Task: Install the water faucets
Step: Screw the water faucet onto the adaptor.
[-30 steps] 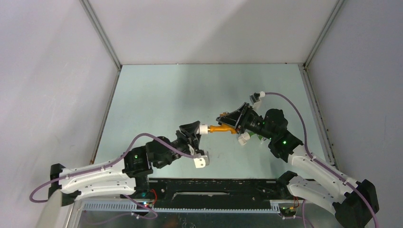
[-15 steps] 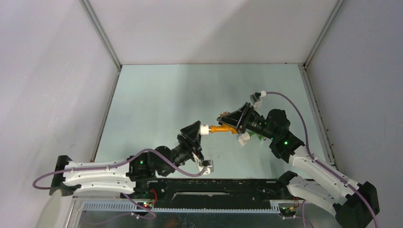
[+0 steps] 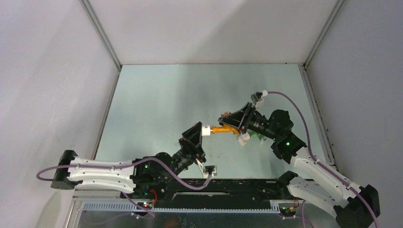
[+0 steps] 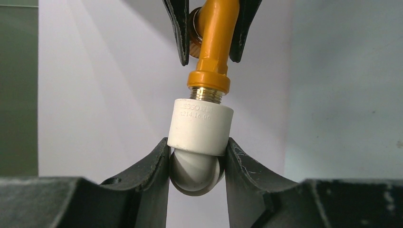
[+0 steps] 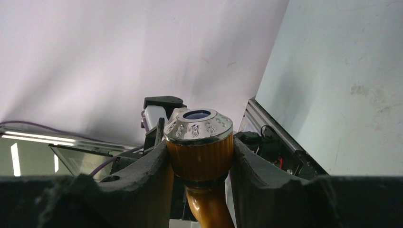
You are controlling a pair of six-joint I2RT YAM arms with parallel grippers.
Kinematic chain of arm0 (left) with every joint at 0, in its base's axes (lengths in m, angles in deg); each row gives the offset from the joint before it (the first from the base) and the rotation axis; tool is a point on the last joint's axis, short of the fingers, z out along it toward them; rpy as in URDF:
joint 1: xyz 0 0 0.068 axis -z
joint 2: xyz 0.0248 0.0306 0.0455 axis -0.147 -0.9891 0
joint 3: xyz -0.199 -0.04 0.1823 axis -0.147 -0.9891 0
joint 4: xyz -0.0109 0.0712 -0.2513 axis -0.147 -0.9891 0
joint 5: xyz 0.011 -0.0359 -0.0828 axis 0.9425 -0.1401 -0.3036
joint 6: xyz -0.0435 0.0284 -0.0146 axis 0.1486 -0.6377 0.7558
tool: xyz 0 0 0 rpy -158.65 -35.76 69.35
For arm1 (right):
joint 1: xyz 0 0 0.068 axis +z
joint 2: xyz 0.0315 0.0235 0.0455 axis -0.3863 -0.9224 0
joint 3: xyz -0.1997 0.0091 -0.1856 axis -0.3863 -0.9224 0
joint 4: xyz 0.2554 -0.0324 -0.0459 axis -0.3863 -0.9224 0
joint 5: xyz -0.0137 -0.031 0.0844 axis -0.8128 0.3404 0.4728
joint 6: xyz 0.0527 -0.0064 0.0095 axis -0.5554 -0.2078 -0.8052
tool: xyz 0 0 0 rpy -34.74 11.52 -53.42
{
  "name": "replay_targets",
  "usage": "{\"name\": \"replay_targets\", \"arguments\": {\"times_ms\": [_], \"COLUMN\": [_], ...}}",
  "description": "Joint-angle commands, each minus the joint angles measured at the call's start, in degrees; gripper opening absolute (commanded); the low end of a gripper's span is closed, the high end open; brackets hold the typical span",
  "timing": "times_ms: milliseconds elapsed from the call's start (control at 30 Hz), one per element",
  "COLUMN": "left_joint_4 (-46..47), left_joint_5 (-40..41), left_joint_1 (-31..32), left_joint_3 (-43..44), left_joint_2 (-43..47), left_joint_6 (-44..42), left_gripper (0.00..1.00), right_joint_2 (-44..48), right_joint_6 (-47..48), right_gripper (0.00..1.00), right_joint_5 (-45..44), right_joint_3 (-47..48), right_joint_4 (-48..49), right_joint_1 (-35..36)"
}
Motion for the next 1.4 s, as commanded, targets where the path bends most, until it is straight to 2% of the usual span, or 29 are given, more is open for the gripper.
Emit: {"name": "replay_targets", "arguments": {"times_ms": [0, 267, 633, 700, 800, 1067, 1367], "left_joint_4": [6.4, 7.1, 4.7, 4.3, 3.8, 3.5, 4.8], "left_joint_5": [-9.9, -5.1, -4.3, -4.4, -4.0, -2.7, -1.5], "left_joint_1": [4.6, 7.0, 7.6, 7.6, 7.6, 7.6, 7.6], "left_joint_3": [1.3, 2.0, 2.5, 2.4, 2.0, 1.1, 0.8], "left_joint_2": [-2.9, -7.0, -8.1, -7.9, -7.7, -7.9, -7.1], "left_joint_6": [-6.5, -14.0, -15.8, -14.9, -13.6, -11.7, -9.7], "left_gripper": [0.0, 0.0, 0.02, 0.12, 0.33, 0.69, 0.81], "right_joint_2": [-0.5, -1.1, -0.6, -0.4, -0.2, 0.4, 1.6], "right_joint_6": [-1.9, -2.7, -2.0, -1.7, -1.4, -1.2, 0.7], "right_gripper": [0.0, 0.0, 0.0, 0.0, 0.0, 0.0, 0.0], "right_joint_5": [1.1, 3.2, 3.6, 3.5, 3.4, 3.2, 2.1], "right_joint_3": [0.4, 0.4, 0.4, 0.4, 0.4, 0.4, 0.4], "right_joint_4": [1.2, 2.1, 0.7, 0.2, -0.2, -0.6, -3.6], "right_joint_1": [1.2, 1.1, 0.9, 0.7, 0.4, -0.1, -0.6]}}
